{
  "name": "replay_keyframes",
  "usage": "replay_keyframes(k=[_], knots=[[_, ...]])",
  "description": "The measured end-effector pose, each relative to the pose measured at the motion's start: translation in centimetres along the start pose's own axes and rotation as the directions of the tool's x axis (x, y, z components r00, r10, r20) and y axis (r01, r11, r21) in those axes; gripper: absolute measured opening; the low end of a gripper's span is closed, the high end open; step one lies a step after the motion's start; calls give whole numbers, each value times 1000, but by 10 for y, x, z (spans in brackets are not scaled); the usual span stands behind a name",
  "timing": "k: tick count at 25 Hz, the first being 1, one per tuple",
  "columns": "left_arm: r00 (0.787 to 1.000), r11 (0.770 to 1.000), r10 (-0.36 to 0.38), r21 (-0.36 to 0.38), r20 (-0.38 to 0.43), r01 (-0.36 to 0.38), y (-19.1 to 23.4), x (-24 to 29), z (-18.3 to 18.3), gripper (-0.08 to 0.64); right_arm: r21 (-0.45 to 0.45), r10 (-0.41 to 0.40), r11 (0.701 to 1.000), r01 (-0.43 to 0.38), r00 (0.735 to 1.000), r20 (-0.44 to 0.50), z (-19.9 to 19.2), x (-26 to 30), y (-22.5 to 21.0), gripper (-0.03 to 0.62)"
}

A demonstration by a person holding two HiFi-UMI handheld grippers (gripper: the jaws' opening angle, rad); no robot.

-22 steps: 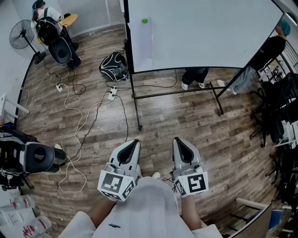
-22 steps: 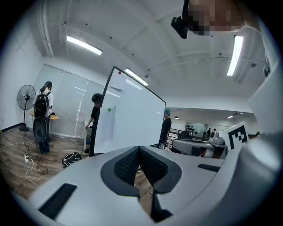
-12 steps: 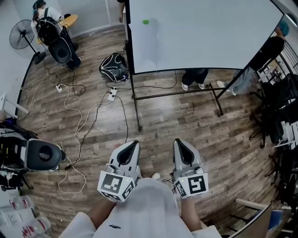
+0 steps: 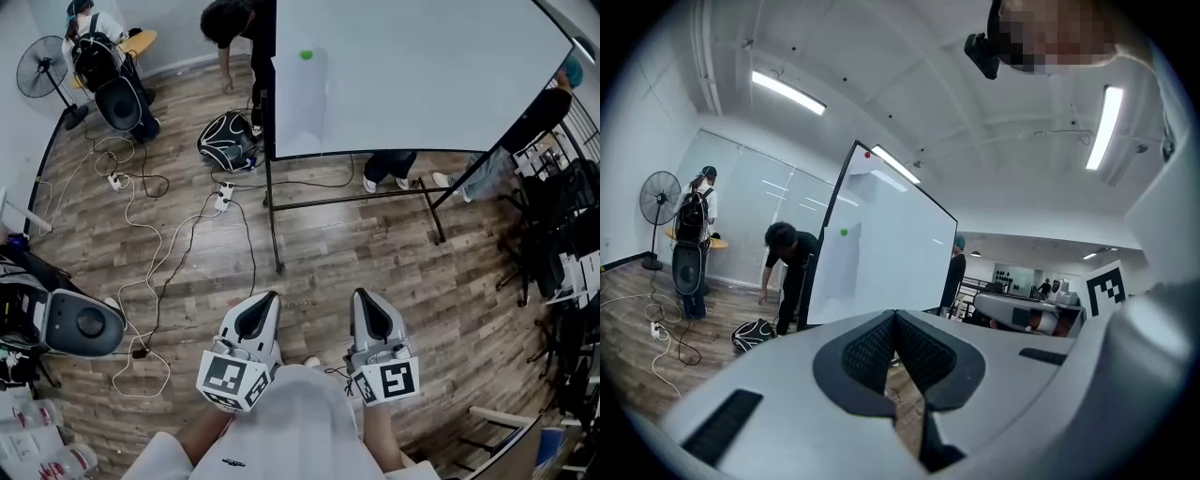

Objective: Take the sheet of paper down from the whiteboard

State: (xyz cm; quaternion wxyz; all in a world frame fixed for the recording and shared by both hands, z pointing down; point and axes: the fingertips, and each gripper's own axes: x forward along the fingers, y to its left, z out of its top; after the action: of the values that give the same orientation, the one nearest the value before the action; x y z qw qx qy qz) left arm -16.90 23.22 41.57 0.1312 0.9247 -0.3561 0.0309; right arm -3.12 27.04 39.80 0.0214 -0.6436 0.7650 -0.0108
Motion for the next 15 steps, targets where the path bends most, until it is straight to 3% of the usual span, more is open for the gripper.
replay_keyframes(k=[8,15], knots=[[1000,1000,-11,-11,3,11,39,4,4,6,2,-52,999,52,999,5,-6,27,6,11],[1000,1000,-7,-23,-4,7,63,26,8,6,-10,-41,999,41,999,-4,-9,61,3,11]])
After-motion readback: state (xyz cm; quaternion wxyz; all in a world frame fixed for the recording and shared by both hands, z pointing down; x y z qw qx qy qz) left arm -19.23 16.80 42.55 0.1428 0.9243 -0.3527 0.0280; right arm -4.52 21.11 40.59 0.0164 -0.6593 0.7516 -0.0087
